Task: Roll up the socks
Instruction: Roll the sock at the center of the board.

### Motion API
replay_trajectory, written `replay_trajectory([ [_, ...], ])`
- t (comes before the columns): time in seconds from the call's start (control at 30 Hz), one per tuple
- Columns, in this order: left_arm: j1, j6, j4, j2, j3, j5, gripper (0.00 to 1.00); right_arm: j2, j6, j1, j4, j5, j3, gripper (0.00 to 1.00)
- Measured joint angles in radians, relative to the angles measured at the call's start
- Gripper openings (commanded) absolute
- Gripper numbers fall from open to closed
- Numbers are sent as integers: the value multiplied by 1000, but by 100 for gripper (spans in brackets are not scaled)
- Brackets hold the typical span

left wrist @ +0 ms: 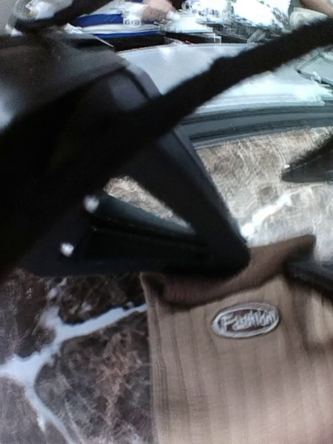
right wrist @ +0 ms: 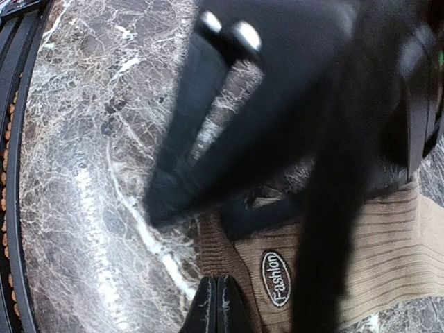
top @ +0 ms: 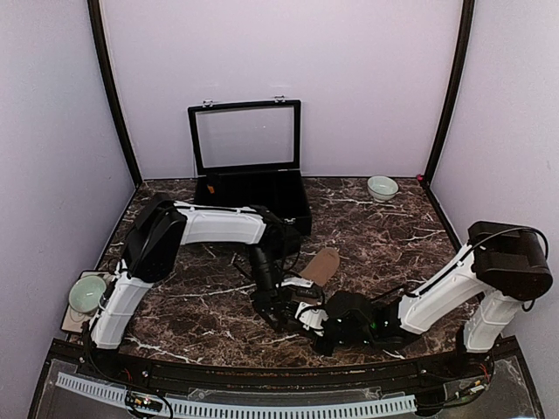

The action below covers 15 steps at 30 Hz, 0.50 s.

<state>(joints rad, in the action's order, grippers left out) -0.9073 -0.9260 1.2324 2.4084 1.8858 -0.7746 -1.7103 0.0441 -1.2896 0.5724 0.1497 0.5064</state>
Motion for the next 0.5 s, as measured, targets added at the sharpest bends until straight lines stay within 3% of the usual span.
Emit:
replay_trajectory([
  [0.23,51,70,-155,-209,-182,103,95,27,-67,72,-53,-94,3,0],
  [0.5,96,118,-432,-523,-526,227,95,37,-174,130,-120,-215,32,0],
])
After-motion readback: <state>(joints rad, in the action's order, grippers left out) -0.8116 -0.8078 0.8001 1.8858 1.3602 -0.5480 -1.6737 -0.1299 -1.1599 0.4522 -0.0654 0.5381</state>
